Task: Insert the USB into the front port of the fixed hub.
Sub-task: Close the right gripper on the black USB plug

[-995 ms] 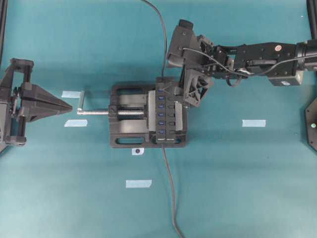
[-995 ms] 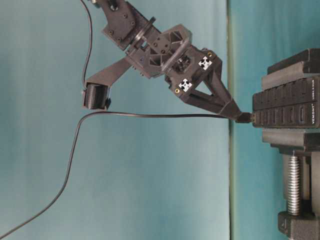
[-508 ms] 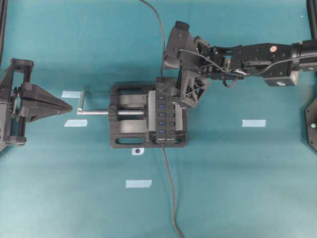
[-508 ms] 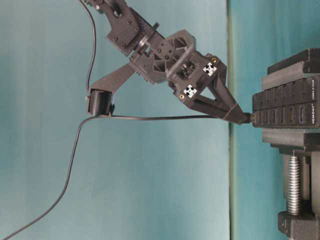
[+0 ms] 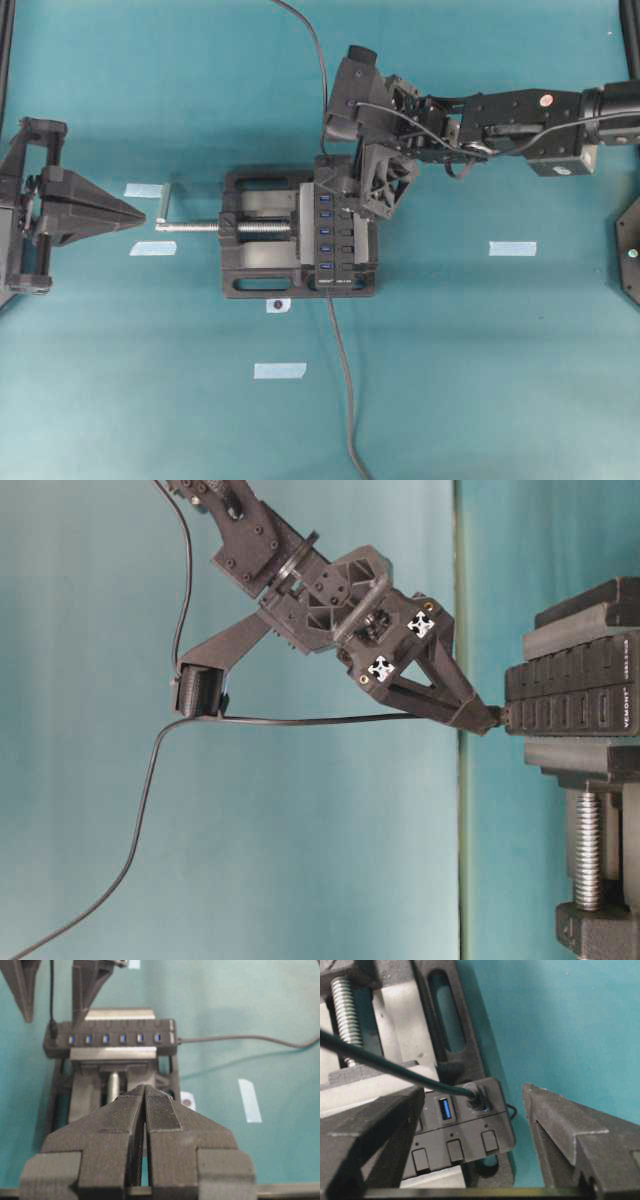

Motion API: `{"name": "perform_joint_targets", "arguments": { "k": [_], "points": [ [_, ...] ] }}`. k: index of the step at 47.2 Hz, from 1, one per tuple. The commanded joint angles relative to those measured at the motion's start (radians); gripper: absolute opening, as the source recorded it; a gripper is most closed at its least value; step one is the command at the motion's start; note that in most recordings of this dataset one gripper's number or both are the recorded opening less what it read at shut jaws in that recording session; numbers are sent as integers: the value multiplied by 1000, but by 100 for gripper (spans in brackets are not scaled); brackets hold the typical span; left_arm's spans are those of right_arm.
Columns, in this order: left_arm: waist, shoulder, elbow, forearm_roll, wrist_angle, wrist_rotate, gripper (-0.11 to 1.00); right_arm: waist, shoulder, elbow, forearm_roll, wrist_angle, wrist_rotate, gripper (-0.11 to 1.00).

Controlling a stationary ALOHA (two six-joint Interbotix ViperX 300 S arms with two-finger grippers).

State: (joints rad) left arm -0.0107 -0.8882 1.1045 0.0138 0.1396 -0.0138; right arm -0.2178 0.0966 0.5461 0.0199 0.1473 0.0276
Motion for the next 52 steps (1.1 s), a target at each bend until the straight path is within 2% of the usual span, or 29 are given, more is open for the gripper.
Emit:
{"name": "perform_joint_targets", "arguments": {
  "k": [1,10,15,34,45,52],
  "points": [
    [-2,-3,-8,2,-11,-2,0,5,-14,-23,-2,-6,-2,73],
    [-2,-9,-6,2,-11,-2,0,5,-14,-25,-2,-8,0,50],
    [-2,-11,-5,2,-11,-2,0,6,-14,-23,-2,-9,2,42],
    [-2,-11,-2,2,-11,-2,0,12,-14,-23,-2,-14,3,31],
    [-2,-11,-5,2,-11,-2,0,17,-17,-25,-2,-14,5,14],
    [-2,-11,-6,2,-11,-2,0,17,-20,-25,-2,-14,3,8]
  ]
}}
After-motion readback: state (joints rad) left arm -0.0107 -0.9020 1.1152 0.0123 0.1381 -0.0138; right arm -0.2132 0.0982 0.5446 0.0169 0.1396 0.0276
